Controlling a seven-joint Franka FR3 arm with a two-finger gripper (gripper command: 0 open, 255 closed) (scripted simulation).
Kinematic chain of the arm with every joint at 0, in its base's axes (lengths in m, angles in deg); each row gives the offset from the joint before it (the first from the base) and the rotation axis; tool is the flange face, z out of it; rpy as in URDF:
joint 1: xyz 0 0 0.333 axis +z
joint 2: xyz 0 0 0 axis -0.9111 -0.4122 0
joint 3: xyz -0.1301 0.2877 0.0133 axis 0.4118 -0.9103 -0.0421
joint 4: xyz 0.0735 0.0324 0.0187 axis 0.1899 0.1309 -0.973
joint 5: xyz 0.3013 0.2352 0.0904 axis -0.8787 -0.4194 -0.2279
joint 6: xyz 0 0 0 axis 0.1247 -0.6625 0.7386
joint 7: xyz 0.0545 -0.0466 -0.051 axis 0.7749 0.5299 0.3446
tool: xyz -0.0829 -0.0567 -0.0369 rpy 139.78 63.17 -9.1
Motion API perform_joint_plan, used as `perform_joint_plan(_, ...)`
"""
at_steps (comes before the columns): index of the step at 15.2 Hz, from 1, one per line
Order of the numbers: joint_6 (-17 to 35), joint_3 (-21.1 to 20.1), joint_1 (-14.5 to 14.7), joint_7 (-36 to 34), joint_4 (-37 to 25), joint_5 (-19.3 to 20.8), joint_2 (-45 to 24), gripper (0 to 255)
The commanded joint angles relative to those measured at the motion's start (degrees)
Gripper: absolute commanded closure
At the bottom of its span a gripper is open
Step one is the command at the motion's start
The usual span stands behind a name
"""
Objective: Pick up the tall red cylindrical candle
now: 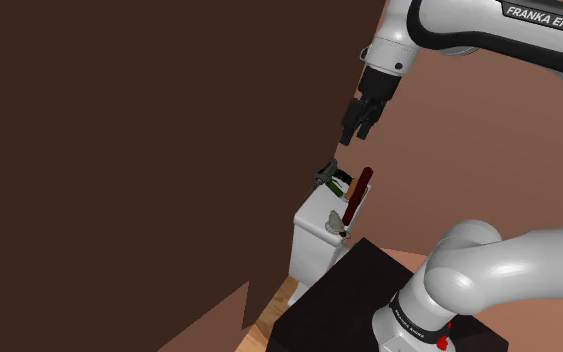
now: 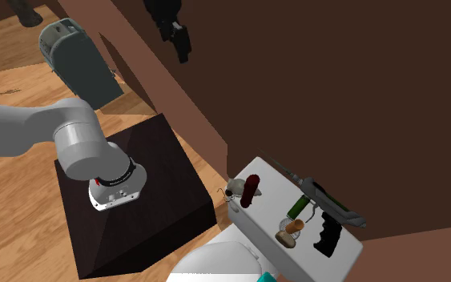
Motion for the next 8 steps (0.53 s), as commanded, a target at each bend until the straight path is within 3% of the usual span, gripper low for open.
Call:
perform_joint_plan(1, 0.0, 0.0, 0.0, 0.0, 0.0, 0.0, 0.0, 0)
perform_joint_plan(8, 8.5, 6.5, -3.1, 7.5, 7.3, 5.3, 0.0, 0)
